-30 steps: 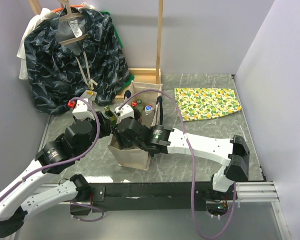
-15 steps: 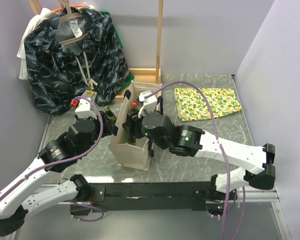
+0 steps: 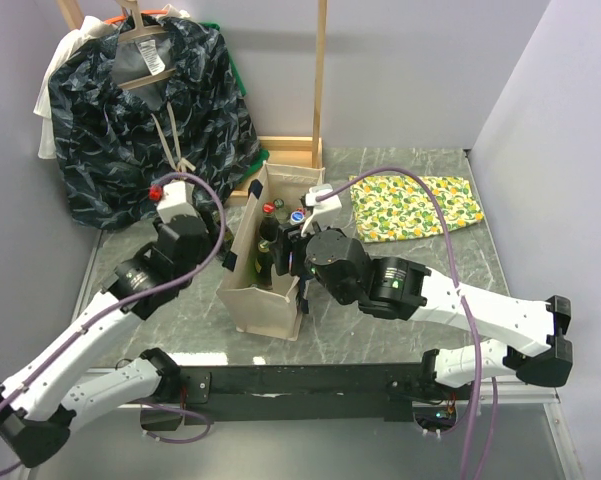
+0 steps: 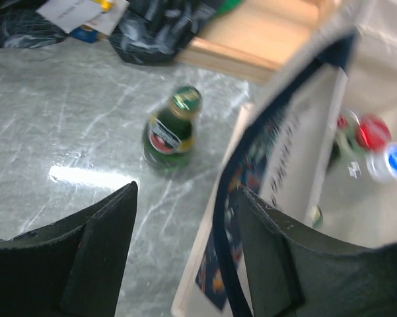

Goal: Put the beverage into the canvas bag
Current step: Pick up the drink from the center of the board.

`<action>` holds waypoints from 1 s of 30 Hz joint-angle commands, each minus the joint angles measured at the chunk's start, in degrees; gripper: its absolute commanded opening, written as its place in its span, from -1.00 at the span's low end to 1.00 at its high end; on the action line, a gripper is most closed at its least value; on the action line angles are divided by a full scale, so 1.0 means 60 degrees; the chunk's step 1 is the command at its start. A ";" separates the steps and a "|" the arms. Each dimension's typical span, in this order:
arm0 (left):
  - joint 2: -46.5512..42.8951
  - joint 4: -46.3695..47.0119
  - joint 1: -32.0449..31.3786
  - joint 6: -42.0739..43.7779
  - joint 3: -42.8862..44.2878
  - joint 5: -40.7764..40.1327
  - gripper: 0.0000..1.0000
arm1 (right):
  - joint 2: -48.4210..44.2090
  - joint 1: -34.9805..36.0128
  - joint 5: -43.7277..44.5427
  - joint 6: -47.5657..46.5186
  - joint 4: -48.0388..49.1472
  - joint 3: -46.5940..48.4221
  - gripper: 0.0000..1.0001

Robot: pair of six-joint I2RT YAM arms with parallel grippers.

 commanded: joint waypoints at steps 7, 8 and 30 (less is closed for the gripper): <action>0.1103 0.2027 0.1724 -0.0097 0.0271 0.1819 0.32 | -0.0235 -0.0272 0.0223 0.0058 -0.0245 0.0090 0.27; 0.1206 0.2072 0.1856 -0.0111 0.0271 0.1907 0.32 | -0.0250 -0.0287 0.0223 0.0044 -0.0274 0.0104 0.27; 0.3213 0.3317 0.2428 -0.0082 0.0052 0.1982 0.26 | -0.0221 -0.0697 -0.0231 0.0088 -0.0699 0.0368 0.28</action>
